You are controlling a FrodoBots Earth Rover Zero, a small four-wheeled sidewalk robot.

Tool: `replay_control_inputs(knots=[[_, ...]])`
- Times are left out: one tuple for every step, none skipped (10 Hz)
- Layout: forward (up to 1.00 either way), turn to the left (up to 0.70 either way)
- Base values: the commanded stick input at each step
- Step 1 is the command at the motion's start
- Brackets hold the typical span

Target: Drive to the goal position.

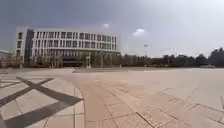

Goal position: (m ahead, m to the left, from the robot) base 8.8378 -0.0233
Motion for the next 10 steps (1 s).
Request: replay_control_inputs(knots=[[0.7, 0.37], [0.7, 0.37], [0.7, 0.32], [0.7, 0.14], [0.7, 0.02], [0.7, 0.02], [0.7, 0.02], [0.7, 0.02], [0.7, 0.02], [0.7, 0.02]])
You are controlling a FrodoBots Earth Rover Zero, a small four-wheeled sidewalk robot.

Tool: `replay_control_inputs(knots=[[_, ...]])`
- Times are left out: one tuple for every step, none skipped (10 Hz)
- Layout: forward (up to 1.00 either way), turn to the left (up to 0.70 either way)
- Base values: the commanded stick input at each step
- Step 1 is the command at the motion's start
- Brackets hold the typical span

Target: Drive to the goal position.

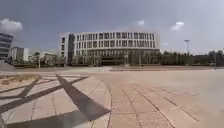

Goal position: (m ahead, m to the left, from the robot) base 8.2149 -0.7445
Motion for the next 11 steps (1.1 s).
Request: replay_control_inputs(knots=[[0.7, 0.02], [0.7, 0.02], [0.7, 0.02], [0.7, 0.02], [0.7, 0.02], [0.7, 0.02], [0.7, 0.02], [0.7, 0.02], [0.7, 0.02], [0.7, 0.02], [0.7, 0.02]])
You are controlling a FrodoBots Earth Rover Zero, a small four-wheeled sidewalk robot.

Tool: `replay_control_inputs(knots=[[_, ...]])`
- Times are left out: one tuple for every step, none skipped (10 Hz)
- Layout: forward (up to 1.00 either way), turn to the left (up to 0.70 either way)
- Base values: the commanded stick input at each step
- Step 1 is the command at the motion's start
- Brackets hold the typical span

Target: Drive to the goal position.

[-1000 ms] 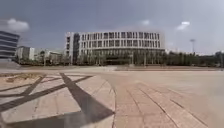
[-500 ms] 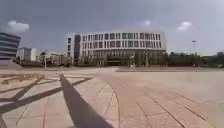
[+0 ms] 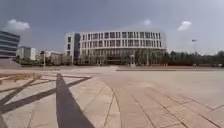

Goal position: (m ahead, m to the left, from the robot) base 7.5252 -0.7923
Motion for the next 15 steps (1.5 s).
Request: replay_control_inputs(knots=[[0.7, 0.02], [0.7, 0.02], [0.7, 0.02], [0.7, 0.02], [0.7, 0.02], [0.7, 0.02], [0.7, 0.02], [0.7, 0.02], [0.7, 0.02], [0.7, 0.02], [0.7, 0.02], [0.7, 0.02], [0.7, 0.02], [0.7, 0.02], [0.7, 0.02]])
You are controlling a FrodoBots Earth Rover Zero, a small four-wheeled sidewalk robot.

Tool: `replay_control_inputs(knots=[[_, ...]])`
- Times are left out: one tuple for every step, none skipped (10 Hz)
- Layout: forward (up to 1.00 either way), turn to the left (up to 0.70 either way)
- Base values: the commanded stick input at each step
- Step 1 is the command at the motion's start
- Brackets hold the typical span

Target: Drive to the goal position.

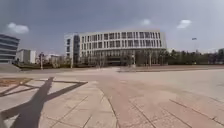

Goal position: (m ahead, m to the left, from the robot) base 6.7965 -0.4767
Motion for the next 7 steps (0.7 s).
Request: replay_control_inputs(knots=[[0.7, 0.02], [0.7, 0.02], [0.7, 0.02], [0.7, 0.02], [0.7, 0.02], [0.7, 0.02], [0.7, 0.02]])
